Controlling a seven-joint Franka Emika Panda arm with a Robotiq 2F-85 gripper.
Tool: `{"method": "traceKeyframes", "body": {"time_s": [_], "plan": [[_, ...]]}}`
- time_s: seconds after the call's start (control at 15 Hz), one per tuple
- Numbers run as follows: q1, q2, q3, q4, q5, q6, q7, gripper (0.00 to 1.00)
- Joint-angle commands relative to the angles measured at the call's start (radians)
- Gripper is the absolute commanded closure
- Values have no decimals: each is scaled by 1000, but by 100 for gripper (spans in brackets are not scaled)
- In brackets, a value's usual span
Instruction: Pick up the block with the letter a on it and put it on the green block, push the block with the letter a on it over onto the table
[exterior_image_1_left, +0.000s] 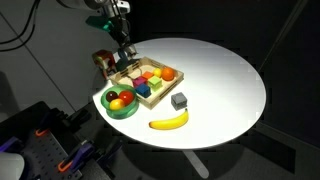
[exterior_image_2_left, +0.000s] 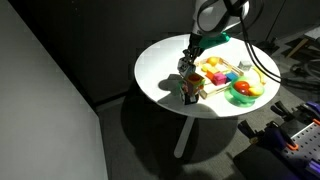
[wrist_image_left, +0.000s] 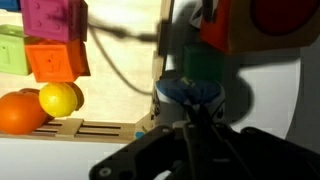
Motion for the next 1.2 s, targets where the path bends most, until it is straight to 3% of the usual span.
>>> {"method": "traceKeyframes", "body": {"time_s": [0.0, 0.53, 0.67, 1.13], "plan": [[17, 11, -13, -5, -14, 46, 23, 66], [4, -5, -12, -31, 8, 47, 8, 5], [-3, -15, -8, -41, 17, 51, 4, 0], [-48, -64, 21, -88, 91, 54, -34, 0]]}}
